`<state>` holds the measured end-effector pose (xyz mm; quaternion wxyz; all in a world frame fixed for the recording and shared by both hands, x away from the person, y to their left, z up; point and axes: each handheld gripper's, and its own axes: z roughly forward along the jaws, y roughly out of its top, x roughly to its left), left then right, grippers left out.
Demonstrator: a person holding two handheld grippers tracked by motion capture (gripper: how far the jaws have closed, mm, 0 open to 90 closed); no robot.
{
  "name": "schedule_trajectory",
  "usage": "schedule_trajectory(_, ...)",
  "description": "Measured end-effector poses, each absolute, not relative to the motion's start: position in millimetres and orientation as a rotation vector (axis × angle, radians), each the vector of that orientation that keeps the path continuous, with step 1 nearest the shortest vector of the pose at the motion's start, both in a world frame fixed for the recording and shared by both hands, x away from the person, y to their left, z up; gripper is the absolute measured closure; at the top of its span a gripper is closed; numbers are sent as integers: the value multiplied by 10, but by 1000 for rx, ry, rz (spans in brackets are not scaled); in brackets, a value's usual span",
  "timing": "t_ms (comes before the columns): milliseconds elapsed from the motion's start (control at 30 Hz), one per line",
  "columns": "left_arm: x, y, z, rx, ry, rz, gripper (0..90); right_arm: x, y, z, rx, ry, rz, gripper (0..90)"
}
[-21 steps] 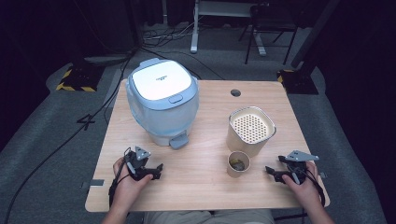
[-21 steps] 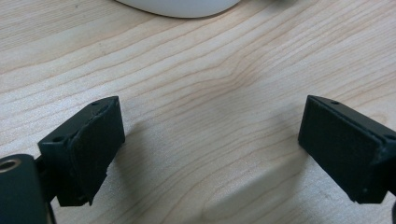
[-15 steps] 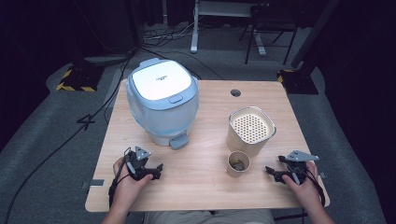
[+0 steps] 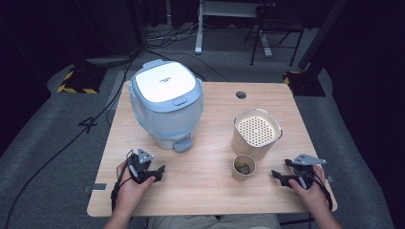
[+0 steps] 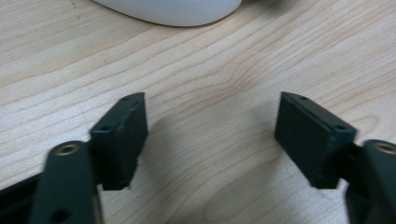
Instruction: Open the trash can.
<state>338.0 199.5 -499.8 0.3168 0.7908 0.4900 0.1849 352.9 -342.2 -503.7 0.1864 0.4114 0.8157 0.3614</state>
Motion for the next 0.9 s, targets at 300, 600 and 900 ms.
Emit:
schedule_trajectory(300, 3382, 1994, -4886, 2086, 1255, 467, 299, 3525, -3423, -5037, 1161, 2295, 1018, 218)
schedule_trajectory(600, 3328, 1934, -4607, 2062, 1198, 443, 308, 3520, -3424, -5037, 1162, 2295, 1018, 218)
schedule_trajectory(900, 3265, 1919, -4310, 2040, 1141, 452, 311, 3523, -3423, -5038, 1164, 2296, 1021, 217)
